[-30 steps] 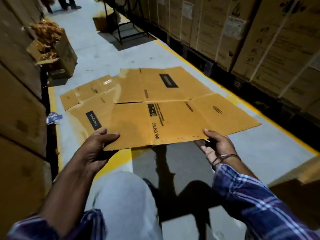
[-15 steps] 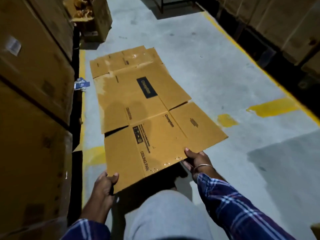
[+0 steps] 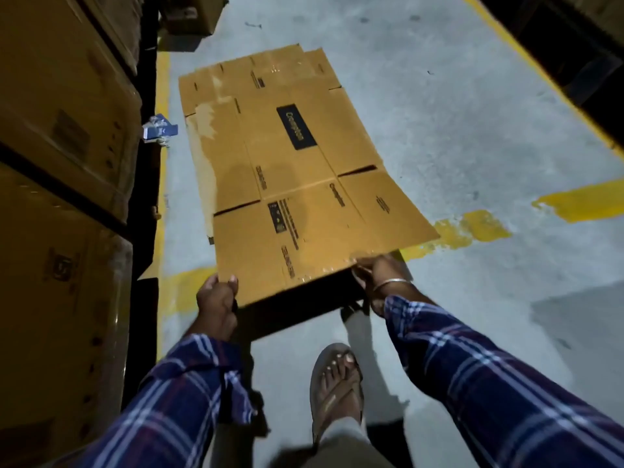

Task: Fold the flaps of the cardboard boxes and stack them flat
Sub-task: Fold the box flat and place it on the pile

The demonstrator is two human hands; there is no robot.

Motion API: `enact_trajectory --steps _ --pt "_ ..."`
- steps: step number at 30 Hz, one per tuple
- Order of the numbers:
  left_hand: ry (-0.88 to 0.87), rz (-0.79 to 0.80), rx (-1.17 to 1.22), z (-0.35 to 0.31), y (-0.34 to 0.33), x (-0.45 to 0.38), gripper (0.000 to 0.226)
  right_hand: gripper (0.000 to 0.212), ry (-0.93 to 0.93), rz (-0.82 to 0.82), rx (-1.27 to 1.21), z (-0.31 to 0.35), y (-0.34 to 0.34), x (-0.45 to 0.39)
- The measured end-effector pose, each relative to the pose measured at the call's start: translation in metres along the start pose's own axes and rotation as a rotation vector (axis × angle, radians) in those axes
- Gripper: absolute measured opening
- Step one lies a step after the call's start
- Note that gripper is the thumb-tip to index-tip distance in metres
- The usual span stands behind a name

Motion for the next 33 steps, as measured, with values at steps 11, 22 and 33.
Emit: enact_trajectory --steps 11,22,33 --pt "-0.107 -0.111 -0.154 -0.055 -0.026 -0.059 0.071 0.012 0.010 0.183 0.119 0.044 -0.064 -0.010" --pt "-0.372 0.114 -1.162 -0.008 -0.009 0.004 0.077 0.049 0.060 0.133 0.552 -0.005 -0.016 0.018" --pt "-0.457 0.840 -1.173 -0.080 -0.024 0.160 0.042 0.027 0.165 0.004 0.297 0.041 0.121 0.196"
Point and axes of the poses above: each hand's wrist, its own x-axis away from the middle knuckle, its own y-axis out of the back of the hand, z = x × y, the point moved 1 cm from there along -x, towards the middle knuckle
